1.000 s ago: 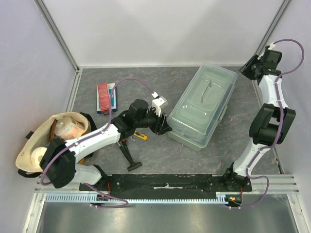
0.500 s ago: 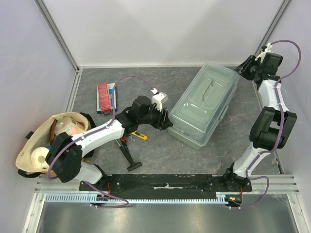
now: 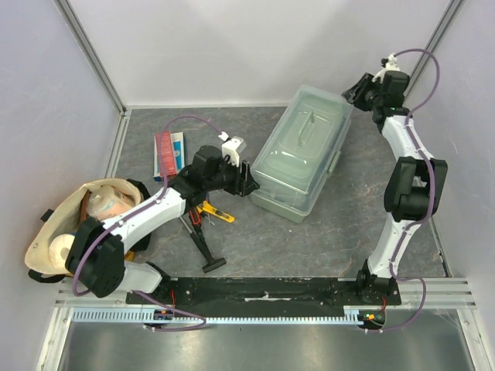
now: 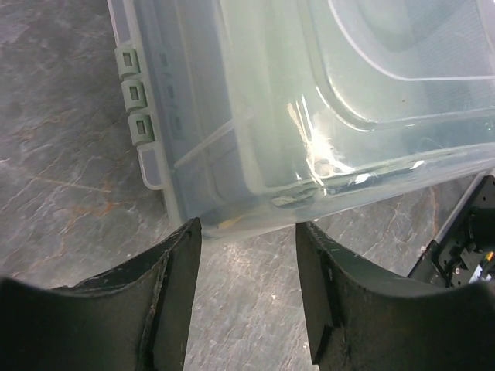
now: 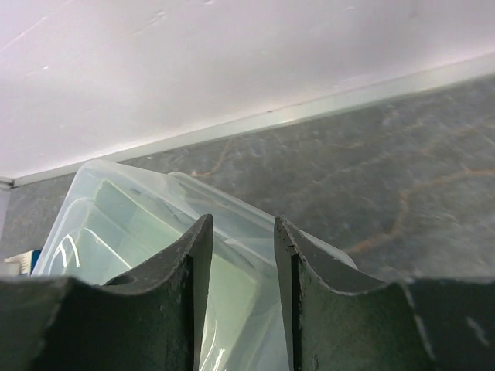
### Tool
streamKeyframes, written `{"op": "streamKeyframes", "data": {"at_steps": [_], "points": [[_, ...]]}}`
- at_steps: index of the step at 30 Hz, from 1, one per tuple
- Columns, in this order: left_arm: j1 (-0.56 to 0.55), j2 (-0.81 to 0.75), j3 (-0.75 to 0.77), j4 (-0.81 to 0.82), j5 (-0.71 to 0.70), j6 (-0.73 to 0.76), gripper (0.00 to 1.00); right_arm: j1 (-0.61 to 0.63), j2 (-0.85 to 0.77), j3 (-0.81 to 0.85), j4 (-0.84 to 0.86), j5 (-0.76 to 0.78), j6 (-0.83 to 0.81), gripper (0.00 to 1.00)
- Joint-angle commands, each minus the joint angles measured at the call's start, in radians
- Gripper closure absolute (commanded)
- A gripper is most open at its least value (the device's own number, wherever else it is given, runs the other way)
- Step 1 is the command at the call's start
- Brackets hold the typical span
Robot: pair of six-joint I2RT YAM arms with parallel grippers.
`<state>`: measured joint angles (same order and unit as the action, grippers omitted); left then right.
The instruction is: Pack the tool kit
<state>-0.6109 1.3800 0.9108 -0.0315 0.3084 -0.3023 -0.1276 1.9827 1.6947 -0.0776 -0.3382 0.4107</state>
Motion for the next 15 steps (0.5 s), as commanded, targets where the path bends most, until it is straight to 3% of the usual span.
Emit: {"op": "streamKeyframes", "data": {"at_steps": [1,5,11,15], "points": [[0.037,-0.07,0.005,0.154,-0.063,-0.026,0.41,0.15,0.093,0.063,-0.157,-0.122,0.1,0.58],[0.045,-0.101,0.0,0.076,-0.041,-0.003,0.41,0.134,0.061,0.088,-0.168,0.003,0.166,0.53],[0.071,-0.229,-0.003,-0.007,-0.129,0.052,0.39,0.022,-0.076,0.062,-0.097,0.067,0.272,0.18],[0.118,-0.269,0.045,-0.031,-0.137,0.06,0.34,-0.029,-0.189,-0.025,-0.068,0.039,0.303,0.14]]}}
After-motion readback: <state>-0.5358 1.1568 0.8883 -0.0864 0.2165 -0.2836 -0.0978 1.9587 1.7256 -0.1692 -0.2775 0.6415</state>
